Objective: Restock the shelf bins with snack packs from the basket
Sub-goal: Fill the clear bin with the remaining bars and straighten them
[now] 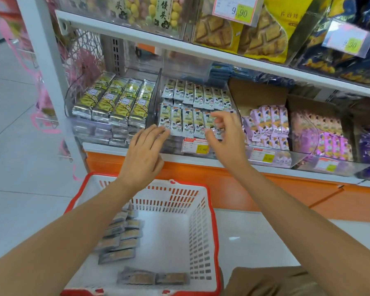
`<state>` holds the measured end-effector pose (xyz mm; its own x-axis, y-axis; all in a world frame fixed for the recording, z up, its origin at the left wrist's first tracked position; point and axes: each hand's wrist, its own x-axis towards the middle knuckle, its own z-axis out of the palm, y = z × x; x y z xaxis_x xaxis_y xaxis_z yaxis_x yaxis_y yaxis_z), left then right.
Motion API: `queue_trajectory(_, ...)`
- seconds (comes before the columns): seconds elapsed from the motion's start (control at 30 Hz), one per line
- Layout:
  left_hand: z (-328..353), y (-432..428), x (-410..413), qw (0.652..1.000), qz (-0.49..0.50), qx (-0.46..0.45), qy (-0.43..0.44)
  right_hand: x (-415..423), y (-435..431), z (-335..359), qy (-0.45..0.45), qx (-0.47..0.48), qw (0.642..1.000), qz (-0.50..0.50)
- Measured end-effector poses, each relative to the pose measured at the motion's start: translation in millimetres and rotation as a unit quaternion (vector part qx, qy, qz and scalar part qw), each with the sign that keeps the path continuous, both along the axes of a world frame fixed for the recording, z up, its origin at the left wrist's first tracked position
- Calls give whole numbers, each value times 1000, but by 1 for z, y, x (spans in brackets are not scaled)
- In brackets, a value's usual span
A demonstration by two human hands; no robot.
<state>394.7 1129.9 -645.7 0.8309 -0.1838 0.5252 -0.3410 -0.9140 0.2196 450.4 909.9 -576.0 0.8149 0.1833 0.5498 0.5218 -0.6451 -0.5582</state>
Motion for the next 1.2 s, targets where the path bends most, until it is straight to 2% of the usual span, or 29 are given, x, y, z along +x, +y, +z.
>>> queue_trajectory(0.13, -31, 39, -29, 998, 43, 15, 33, -29, 56, -40, 65, 10, 991, 114)
queue_trajectory(0.23, -61, 74, -53, 991, 81, 27, 105, -46, 90, -90, 140, -12, 977, 163)
queue_trajectory(0.43, -127, 126, -96, 952, 167, 36, 253, -70, 122, -196, 312, -80, 932, 168)
queue_trajectory(0.57, -164, 142, -112, 932, 188, 11, 311, -84, 132, -247, 392, -136, 896, 158)
queue_trajectory(0.67, -176, 147, -117, 941, 168, -25, 292, -92, 140, -276, 462, -170, 854, 165)
queue_trajectory(0.9, -185, 149, -117, 953, 150, -51, 259, -105, 170, -324, 601, -164, 769, 142)
queue_trajectory(1.07, -181, 148, -114, 950, 152, -69, 266, -106, 193, -346, 610, -170, 771, 63)
queue_trajectory(1.2, -182, 148, -114, 944, 162, -66, 280, -105, 202, -353, 605, -178, 774, 52)
